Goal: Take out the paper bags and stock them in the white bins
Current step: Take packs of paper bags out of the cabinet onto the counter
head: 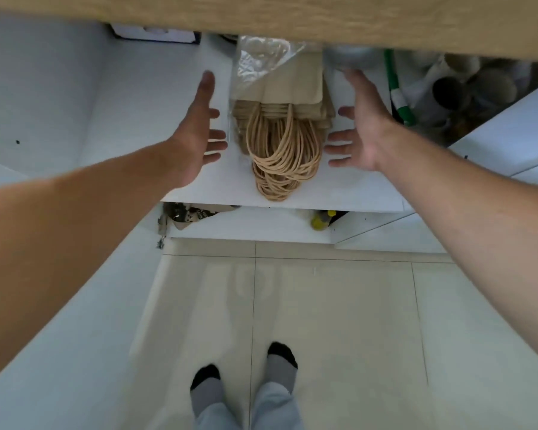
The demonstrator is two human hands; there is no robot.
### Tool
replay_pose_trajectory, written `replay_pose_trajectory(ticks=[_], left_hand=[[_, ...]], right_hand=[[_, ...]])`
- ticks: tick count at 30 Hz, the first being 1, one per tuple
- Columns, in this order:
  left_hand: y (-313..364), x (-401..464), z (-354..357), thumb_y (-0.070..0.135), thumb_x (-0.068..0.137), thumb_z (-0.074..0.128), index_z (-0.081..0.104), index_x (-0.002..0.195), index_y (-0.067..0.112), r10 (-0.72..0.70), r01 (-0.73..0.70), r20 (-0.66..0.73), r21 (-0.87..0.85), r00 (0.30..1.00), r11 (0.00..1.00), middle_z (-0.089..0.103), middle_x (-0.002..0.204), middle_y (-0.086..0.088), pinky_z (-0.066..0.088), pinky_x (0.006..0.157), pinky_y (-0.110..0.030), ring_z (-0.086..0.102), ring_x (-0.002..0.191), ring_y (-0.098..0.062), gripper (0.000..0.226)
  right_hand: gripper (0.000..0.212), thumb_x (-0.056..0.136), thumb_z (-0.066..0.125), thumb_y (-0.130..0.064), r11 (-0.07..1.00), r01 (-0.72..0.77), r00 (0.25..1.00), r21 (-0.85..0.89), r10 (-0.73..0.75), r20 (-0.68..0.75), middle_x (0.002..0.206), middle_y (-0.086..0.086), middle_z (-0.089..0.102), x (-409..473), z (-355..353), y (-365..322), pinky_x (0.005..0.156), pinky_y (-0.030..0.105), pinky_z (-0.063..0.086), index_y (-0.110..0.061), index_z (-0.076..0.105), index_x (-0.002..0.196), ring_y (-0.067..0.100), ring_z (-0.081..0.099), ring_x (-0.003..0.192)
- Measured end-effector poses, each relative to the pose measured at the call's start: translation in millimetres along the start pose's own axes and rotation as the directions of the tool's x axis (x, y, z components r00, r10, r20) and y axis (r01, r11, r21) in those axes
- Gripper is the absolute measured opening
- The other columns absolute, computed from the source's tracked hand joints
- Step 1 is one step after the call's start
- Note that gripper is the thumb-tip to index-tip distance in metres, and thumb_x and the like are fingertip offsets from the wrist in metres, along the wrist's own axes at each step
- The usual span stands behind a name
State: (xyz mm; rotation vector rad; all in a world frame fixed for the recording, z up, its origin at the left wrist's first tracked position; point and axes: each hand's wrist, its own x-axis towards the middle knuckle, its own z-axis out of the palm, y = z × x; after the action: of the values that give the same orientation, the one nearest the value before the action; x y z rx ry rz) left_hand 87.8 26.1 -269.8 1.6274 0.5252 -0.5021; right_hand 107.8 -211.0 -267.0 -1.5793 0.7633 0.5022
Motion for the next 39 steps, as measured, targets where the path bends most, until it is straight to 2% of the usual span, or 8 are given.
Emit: replay_pose_trajectory(ticks=[4,11,15,17,20,25,30,39], left_hand=[[-2,12,13,0.076,0.095,0.034,0.043,0.15,0.026,0.006,-0.013,0.088,0.077,0.996,0.997,0.055,0.143,-0.014,0.04,0.114,-0.045,0.056,0.126,-0.029,0.076],[-13,2,19,0.065,0.096,0.048,0.047,0.146,0.026,0.007,-0.013,0.094,0.063,0.996,0.998,0.058,0.14,-0.014,0.042,0.112,-0.046,0.058,0.124,-0.027,0.063],[-42,-36,12,0.058,0.095,0.055,0.054,0.118,0.024,0.037,-0.04,0.094,0.037,0.995,0.998,0.066,0.119,-0.005,0.043,0.11,-0.048,0.062,0.113,-0.023,0.041],[-62,-55,6,0.059,0.088,0.063,0.048,0.125,0.02,0.02,-0.019,0.092,-0.014,0.996,1.0,0.066,0.117,-0.007,0.045,0.109,-0.051,0.063,0.11,-0.024,0.055],[-85,-74,-8,0.058,0.072,0.07,0.034,0.142,0.016,-0.062,0.073,0.145,-0.072,0.987,0.995,0.059,0.134,-0.016,0.046,0.108,-0.055,0.061,0.12,-0.034,0.09],[-105,-111,-27,0.07,0.073,0.06,0.057,0.134,0.024,-0.101,0.049,0.367,0.15,0.925,0.988,0.073,0.123,-0.001,0.044,0.107,-0.046,0.065,0.117,-0.023,0.076],[-121,-170,-43,0.055,0.079,0.067,0.034,0.149,0.036,-0.015,-0.005,0.279,0.07,0.96,0.998,0.067,0.131,0.005,0.052,0.089,-0.029,0.069,0.11,-0.012,0.08],[-81,-326,-76,0.057,0.063,0.077,0.036,0.142,0.041,0.009,0.003,0.254,-0.047,0.967,0.999,0.063,0.129,0.01,0.056,0.069,-0.01,0.069,0.101,0.004,0.091]], right_hand=[[0.07,0.084,0.045,-0.081,0.999,0.034,0.995,-0.027,-0.031,0.098,0.104,0.008,0.072,7,20,-1,0.094,0.046,0.05,-0.021,0.07,0.111,0.026,0.066,0.098],[0.067,0.092,0.048,-0.07,0.996,0.087,0.996,-0.015,-0.087,0.028,0.122,0.005,0.067,-4,31,23,0.071,0.035,0.049,-0.022,0.057,0.138,0.022,0.064,0.102],[0.07,0.089,0.051,-0.073,0.992,0.121,0.993,0.038,-0.121,0.002,0.126,0.006,0.068,-30,31,63,0.066,0.033,0.05,-0.027,0.052,0.142,0.024,0.067,0.105],[0.077,0.082,0.053,-0.075,0.99,0.131,0.99,0.054,-0.133,0.037,0.123,0.006,0.069,-48,31,89,0.065,0.031,0.051,-0.027,0.049,0.142,0.023,0.068,0.099],[0.081,0.076,0.057,-0.075,0.988,0.108,0.987,0.113,-0.121,0.11,0.123,0.004,0.068,-74,35,123,0.069,0.032,0.052,-0.029,0.047,0.142,0.021,0.069,0.097],[0.078,0.079,0.055,-0.076,0.987,0.068,0.977,0.146,-0.095,0.191,0.135,-0.006,0.069,-120,46,161,0.104,0.047,0.049,-0.038,0.048,0.147,0.019,0.066,0.12],[0.081,0.077,0.057,-0.078,0.991,0.056,0.982,0.126,-0.077,0.171,0.145,-0.011,0.061,-186,54,176,0.116,0.056,0.039,-0.042,0.047,0.148,0.017,0.056,0.133],[0.08,0.07,0.067,-0.08,0.982,0.056,0.989,0.181,-0.079,0.124,0.135,-0.021,0.066,-345,44,165,0.121,0.047,0.036,-0.04,0.059,0.139,0.002,0.057,0.131]])
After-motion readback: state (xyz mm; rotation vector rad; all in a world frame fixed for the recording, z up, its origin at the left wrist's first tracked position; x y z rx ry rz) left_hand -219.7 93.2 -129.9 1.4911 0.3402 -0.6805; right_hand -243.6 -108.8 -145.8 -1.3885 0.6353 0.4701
